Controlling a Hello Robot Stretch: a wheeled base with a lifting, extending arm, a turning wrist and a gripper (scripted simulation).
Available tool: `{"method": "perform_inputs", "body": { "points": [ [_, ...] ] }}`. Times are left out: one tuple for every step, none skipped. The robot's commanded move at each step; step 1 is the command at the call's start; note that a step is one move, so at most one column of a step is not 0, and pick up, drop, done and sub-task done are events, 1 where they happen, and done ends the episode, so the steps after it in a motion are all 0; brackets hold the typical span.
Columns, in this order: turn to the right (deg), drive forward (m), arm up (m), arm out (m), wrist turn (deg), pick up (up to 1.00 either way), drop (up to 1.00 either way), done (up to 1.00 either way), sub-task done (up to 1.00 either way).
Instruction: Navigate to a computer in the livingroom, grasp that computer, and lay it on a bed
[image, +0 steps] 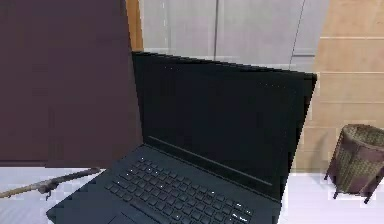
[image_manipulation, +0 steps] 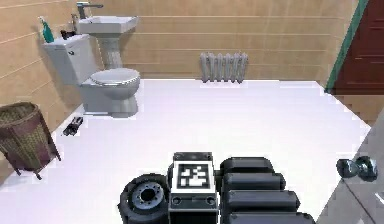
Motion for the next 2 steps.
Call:
{"method": "perform_inputs", "body": {
  "points": [
    [-45.0, 0.00, 0.00, 0.00, 0.0, 0.00, 0.00, 0.00, 0.00],
    [-24.0, 0.00, 0.00, 0.00, 0.0, 0.00, 0.00, 0.00, 0.00]
  ]
}}
